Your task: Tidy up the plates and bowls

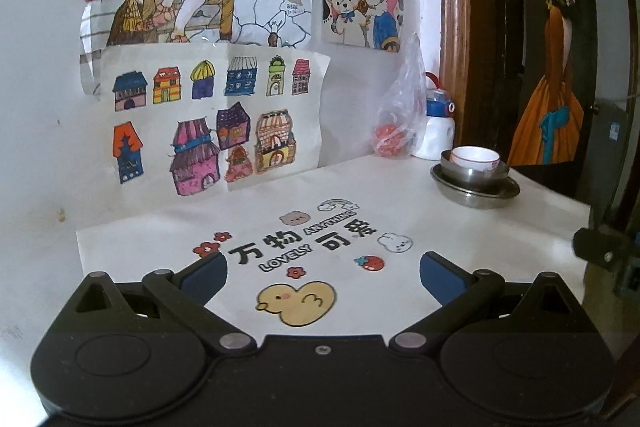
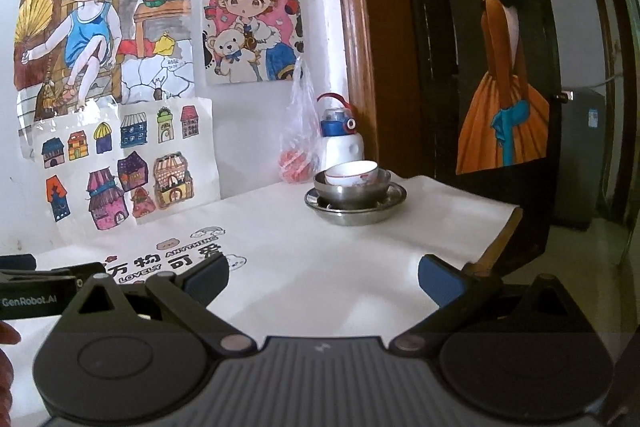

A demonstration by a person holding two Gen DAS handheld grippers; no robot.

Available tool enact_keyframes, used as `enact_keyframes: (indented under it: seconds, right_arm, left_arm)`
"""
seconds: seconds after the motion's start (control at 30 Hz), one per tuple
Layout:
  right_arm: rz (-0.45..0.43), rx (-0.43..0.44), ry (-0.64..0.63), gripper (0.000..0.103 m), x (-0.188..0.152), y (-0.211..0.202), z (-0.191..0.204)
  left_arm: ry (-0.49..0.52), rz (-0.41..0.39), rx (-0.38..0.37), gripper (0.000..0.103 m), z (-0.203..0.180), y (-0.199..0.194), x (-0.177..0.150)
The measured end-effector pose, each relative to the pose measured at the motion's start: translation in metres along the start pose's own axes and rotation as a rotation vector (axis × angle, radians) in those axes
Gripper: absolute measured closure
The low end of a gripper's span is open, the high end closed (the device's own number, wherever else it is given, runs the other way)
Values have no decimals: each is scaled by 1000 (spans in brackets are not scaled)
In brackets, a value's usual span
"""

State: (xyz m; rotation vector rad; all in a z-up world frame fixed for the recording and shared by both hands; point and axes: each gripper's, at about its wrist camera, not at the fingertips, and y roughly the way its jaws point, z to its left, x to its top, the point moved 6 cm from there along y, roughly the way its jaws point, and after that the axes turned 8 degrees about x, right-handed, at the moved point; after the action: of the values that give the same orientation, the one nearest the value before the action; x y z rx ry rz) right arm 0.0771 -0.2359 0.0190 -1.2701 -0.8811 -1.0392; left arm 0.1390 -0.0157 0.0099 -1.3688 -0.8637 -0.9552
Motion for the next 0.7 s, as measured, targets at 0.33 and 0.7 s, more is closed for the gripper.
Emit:
enact_keyframes:
  seconds: [0.33,0.7]
  right_arm:
    - [5,-17,30,0,-13,-6,2]
    - [38,-8,44,0,-23,2,6]
  left_arm:
    - [5,-9,-1,1,3,-2,-8]
    - [-2,14,-13,1,0,4,-18]
